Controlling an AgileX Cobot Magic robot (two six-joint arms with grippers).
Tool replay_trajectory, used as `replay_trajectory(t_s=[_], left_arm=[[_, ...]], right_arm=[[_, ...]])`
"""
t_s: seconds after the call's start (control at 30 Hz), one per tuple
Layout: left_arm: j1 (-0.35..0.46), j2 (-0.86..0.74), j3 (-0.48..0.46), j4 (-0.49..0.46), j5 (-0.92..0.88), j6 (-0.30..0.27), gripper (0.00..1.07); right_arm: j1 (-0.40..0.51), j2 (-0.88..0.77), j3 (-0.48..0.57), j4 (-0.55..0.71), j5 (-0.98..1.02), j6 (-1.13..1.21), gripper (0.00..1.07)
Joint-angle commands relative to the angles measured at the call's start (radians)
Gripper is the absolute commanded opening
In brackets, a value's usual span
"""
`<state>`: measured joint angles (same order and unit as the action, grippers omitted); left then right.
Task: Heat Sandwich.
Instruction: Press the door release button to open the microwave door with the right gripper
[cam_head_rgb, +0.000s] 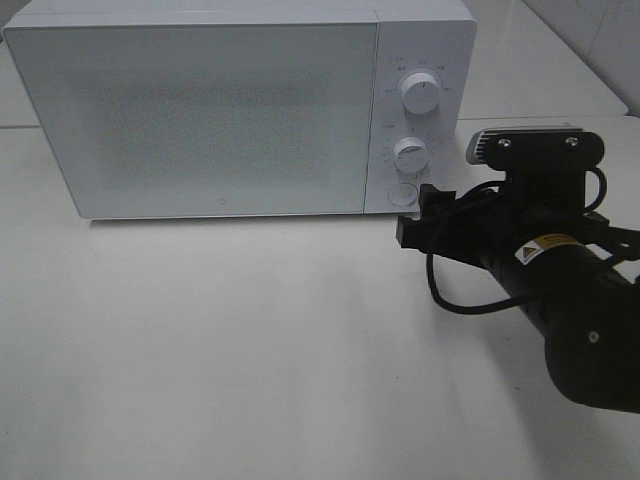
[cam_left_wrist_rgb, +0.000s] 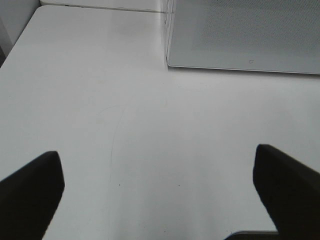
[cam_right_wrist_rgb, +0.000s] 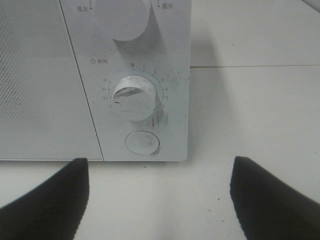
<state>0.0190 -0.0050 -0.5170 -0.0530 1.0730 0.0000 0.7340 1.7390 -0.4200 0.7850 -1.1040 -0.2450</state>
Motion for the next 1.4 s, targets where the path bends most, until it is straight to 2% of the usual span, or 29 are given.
replay_trajectory(t_s=[0.03,0.23,0.5,0.67,0.77,0.8,0.87,0.97,1.03,1.13,1.17,1.23,1.27,1.3,1.37,1.4], left_arm=[[0.004,-0.017,0.002,0.000,-0.004,0.000,0.97],[0.004,-0.017,0.002,0.000,-0.004,0.000,0.97],[0.004,-0.017,0.002,0.000,-0.004,0.000,0.97],[0.004,-0.017,0.002,0.000,-0.004,0.000,0.97],[0.004,-0.017,0.002,0.000,-0.004,0.000,0.97],[0.004,-0.017,0.002,0.000,-0.004,0.000,0.97],[0.004,-0.017,0.002,0.000,-0.004,0.000,0.97],[0.004,-0.017,0.002,0.000,-0.004,0.000,0.97],[0.004,-0.017,0.002,0.000,-0.004,0.000,0.97],[0.004,-0.017,0.002,0.000,-0.004,0.000,0.97],[0.004,-0.017,0.002,0.000,-0.004,0.000,0.97],[0.004,-0.017,0.002,0.000,-0.004,0.000,0.97],[0.004,-0.017,0.002,0.000,-0.004,0.000,0.97],[0.004,-0.017,0.002,0.000,-0.004,0.000,0.97],[0.004,-0.017,0.002,0.000,-0.004,0.000,0.97],[0.004,-0.017,0.002,0.000,-0.004,0.000,0.97]], right_arm=[[0.022,0.016,-0.030,0.037,0.006,-0.031,0.76],[0.079,0.058,-0.076,0.125,0.016,-0.064,0.76],[0.085,0.064,-0.084,0.129,0.035,0.013,0.76],[0.085,0.064,-0.084,0.122,0.040,0.217,0.72],[0.085,0.064,-0.084,0.122,0.052,0.450,0.67],[0.085,0.064,-0.084,0.122,0.057,0.597,0.64],[0.085,0.064,-0.084,0.122,0.058,0.657,0.63],[0.085,0.064,-0.084,0.121,0.059,0.946,0.55],[0.085,0.064,-0.084,0.121,0.059,1.001,0.54],[0.085,0.064,-0.084,0.120,0.059,1.231,0.43],[0.085,0.064,-0.084,0.120,0.059,1.231,0.43],[0.085,0.064,-0.084,0.118,0.059,1.310,0.35],[0.085,0.064,-0.084,0.117,0.059,1.381,0.27],[0.085,0.064,-0.084,0.117,0.059,1.381,0.27],[0.085,0.064,-0.084,0.117,0.060,1.450,0.19],[0.085,0.064,-0.084,0.117,0.062,1.499,0.11]])
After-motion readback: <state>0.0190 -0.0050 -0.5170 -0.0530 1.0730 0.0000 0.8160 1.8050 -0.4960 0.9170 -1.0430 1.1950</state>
